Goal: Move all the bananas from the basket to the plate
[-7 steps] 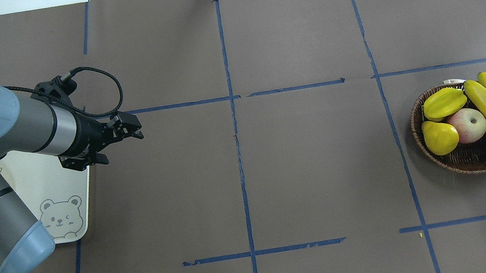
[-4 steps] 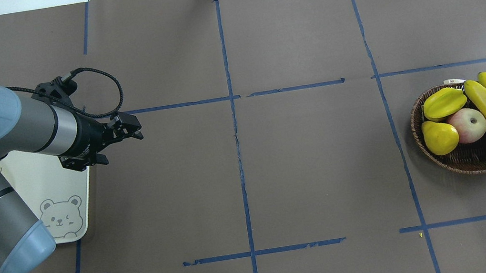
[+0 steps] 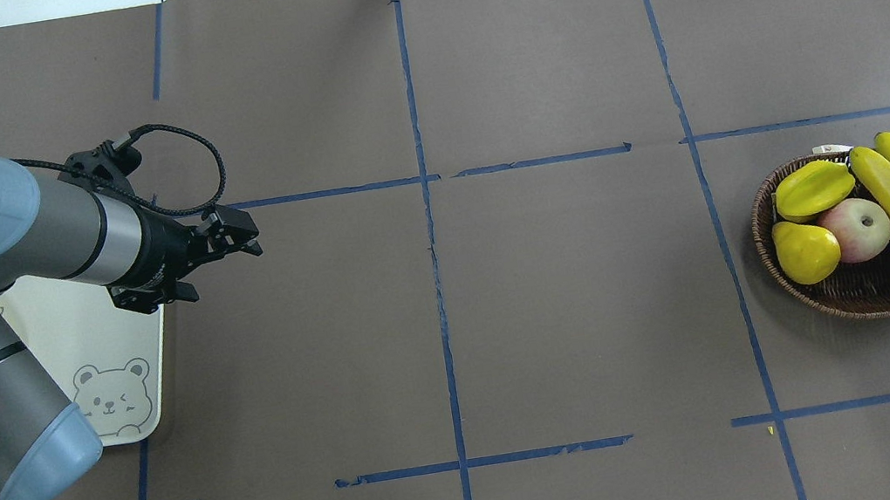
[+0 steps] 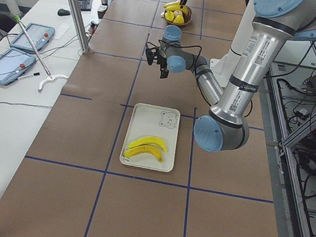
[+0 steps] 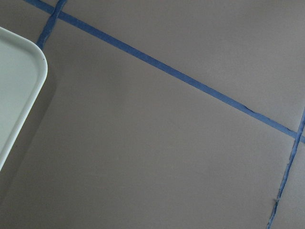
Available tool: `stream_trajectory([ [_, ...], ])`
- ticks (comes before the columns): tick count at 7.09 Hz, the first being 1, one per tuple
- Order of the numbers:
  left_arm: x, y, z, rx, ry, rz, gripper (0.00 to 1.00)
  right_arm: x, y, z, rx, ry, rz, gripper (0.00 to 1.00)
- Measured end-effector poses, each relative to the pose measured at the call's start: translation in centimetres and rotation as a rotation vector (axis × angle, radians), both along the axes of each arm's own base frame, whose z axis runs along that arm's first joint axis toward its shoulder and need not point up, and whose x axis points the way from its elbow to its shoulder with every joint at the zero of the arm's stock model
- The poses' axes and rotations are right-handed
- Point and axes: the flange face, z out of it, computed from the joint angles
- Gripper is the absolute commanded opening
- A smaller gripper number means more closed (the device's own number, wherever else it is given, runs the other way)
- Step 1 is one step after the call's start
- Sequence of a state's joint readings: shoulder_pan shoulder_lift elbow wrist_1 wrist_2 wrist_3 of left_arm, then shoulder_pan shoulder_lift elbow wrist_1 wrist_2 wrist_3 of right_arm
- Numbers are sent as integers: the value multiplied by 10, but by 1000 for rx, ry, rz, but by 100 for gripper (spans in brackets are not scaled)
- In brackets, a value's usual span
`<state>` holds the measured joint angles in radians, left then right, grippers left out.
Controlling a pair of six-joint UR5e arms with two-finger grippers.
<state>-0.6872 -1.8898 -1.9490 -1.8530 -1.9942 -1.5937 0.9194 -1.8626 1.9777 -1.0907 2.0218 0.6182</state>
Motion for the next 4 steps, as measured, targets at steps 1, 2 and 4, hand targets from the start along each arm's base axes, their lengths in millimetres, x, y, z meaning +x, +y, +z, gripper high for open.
stream_trajectory([
  [1,0,0,0,0,0,0,100,0,1,1,-2,1,0,52],
  [2,0,0,0,0,0,0,100,0,1,3,-5,3,-1,52],
  [4,2,1,-1,-7,3,-2,100,0,1,6,-10,7,-1,52],
])
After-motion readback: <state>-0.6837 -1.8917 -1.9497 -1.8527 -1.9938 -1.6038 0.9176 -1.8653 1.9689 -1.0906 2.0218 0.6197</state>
